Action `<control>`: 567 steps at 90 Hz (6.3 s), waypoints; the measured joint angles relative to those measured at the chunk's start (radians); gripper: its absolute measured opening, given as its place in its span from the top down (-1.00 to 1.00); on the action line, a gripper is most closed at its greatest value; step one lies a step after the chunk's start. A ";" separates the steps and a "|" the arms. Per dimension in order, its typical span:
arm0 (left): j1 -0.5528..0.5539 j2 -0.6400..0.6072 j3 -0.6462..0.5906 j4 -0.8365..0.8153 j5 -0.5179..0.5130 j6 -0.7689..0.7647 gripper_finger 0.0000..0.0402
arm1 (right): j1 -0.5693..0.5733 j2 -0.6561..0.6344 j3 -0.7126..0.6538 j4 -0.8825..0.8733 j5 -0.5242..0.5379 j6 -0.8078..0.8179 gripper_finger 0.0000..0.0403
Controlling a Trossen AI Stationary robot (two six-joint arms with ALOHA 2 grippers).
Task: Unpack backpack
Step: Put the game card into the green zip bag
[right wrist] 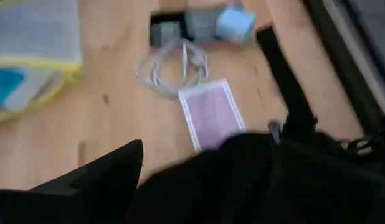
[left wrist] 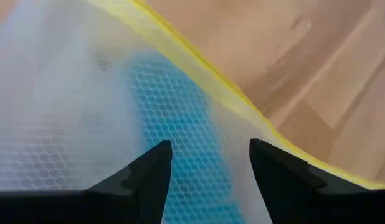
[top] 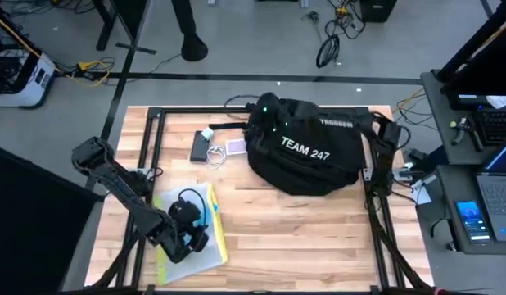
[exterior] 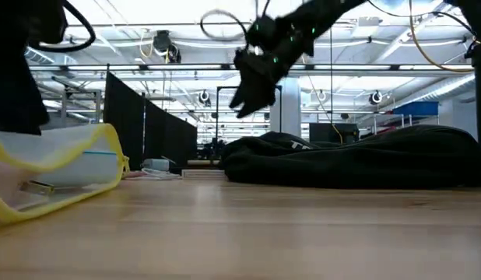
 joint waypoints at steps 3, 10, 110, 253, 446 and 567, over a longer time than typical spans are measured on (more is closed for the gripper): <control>0.007 0.000 0.000 -0.001 0.003 -0.013 0.00 | -0.014 0.009 0.000 0.004 -0.021 -0.018 -0.83; 0.017 0.000 0.000 -0.001 0.003 -0.048 0.00 | -0.029 0.016 -0.002 0.008 -0.034 -0.035 -0.85; 0.018 0.000 0.000 -0.009 0.010 -0.173 0.00 | 0.046 0.016 0.000 -0.091 0.188 -0.420 -0.98; 0.020 0.000 0.000 -0.009 0.044 -0.100 0.00 | 0.061 0.611 0.623 -0.349 0.201 -0.473 -0.97; 0.348 -0.274 0.041 -0.027 0.014 0.430 0.00 | 0.176 0.365 0.686 -0.591 -0.010 -0.307 1.00; 1.492 0.572 0.691 -0.110 0.606 2.202 -0.60 | -0.140 0.113 0.686 -0.848 -0.169 -0.299 1.00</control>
